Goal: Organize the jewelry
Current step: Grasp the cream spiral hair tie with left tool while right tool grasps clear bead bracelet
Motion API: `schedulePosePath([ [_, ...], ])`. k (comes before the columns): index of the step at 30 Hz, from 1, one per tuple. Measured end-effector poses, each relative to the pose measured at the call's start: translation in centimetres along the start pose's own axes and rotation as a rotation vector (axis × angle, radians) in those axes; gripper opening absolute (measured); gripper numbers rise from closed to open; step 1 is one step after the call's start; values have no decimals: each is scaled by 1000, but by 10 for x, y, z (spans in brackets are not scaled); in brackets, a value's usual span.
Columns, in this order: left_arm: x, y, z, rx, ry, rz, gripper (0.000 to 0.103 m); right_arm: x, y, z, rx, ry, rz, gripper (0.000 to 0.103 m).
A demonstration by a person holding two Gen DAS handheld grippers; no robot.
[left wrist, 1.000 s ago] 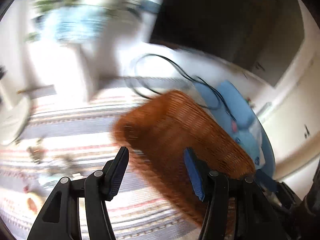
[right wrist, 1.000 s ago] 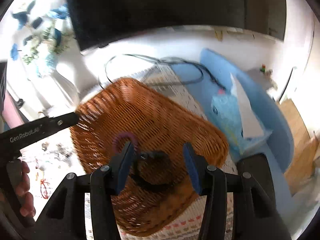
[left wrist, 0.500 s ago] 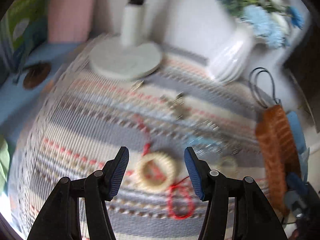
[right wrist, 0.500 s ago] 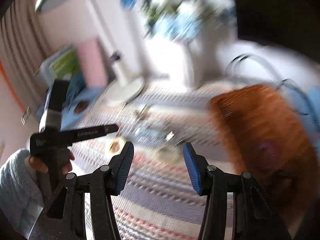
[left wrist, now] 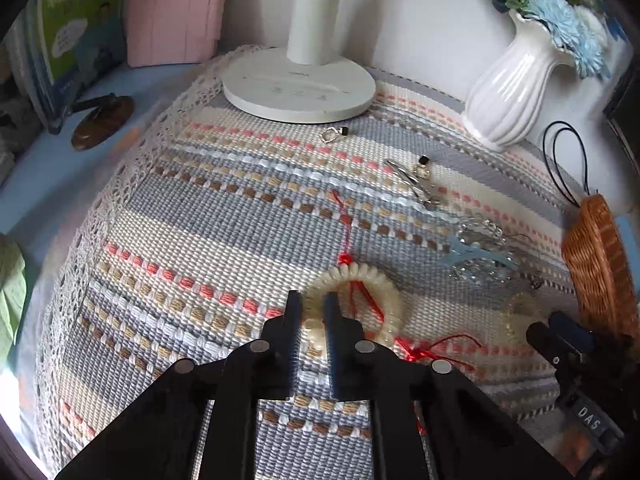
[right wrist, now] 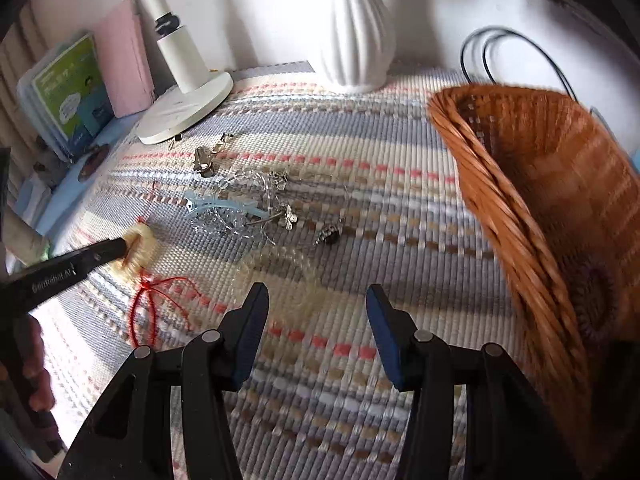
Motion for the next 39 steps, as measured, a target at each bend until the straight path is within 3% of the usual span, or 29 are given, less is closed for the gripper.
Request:
schedulePosePath([
  [2,-3,0,1,-1,-21,-17,11,-2,1,1,13,-23,-22,53],
  [4,-4,0,4,-3,-29,-26,11,-2,2,2,34,-49,-71,44],
  [7,-3,2,3,-3,-25,-26,11,2,3,2,62,-97,-131,10],
  [11,-3,-2,2,0,-25,-17,11,1,2,3,76,-129,-136,9],
  [21,-8,-7,3,7,-47,6,11,6,-2,1,56,-63,-108,9],
  [30,10,-25,8,23,24,-11,11,7,-33,3,120,-40,-66,9],
  [39,55,-53,23,78,127,-61,11,23,-76,7,203,32,-55,9],
])
Point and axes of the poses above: each gripper's, at about its wrist camera, not at the fingertips, and y roughly the way its jaws point, x to its right, z to its top, the point moved 6 cm from there along y, roughly the way its jaws point, and after that the axes turned 1 degree about x, right-handed, at the moved point
